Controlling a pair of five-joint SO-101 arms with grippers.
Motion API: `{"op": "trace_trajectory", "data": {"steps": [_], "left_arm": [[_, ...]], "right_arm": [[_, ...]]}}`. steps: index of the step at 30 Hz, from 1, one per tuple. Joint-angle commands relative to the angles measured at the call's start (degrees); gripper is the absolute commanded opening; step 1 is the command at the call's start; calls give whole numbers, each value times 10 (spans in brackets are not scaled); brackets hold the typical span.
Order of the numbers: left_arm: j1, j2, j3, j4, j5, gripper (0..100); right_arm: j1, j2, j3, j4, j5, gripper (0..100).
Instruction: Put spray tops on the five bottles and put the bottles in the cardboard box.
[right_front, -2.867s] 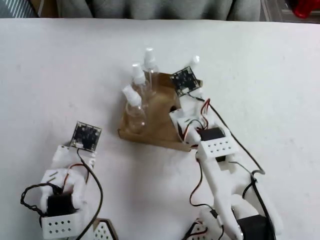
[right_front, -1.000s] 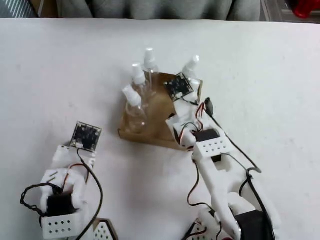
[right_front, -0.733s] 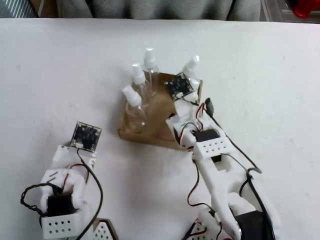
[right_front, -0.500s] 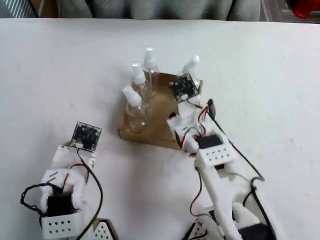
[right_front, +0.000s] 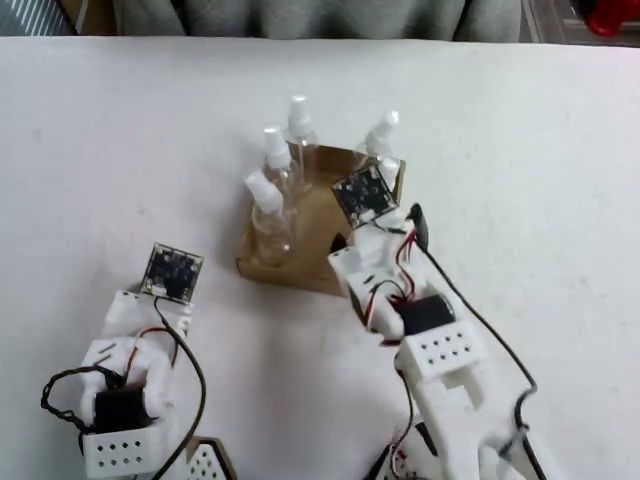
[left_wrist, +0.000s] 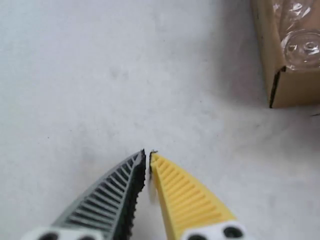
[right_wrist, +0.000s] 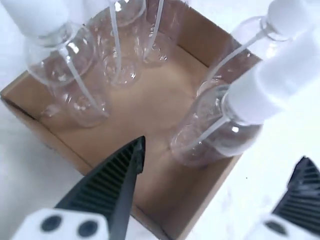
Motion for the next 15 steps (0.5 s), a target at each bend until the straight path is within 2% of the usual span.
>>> {"op": "trace_trajectory", "data": {"steps": [1,15], "left_arm": [[-14,-8,0,-21,-7,20],[-16,-8,0,-21,-7,20]], "right_arm": [[-6,-73,-7,63,0,384],[10,-381,2,351,-4,373]]}}
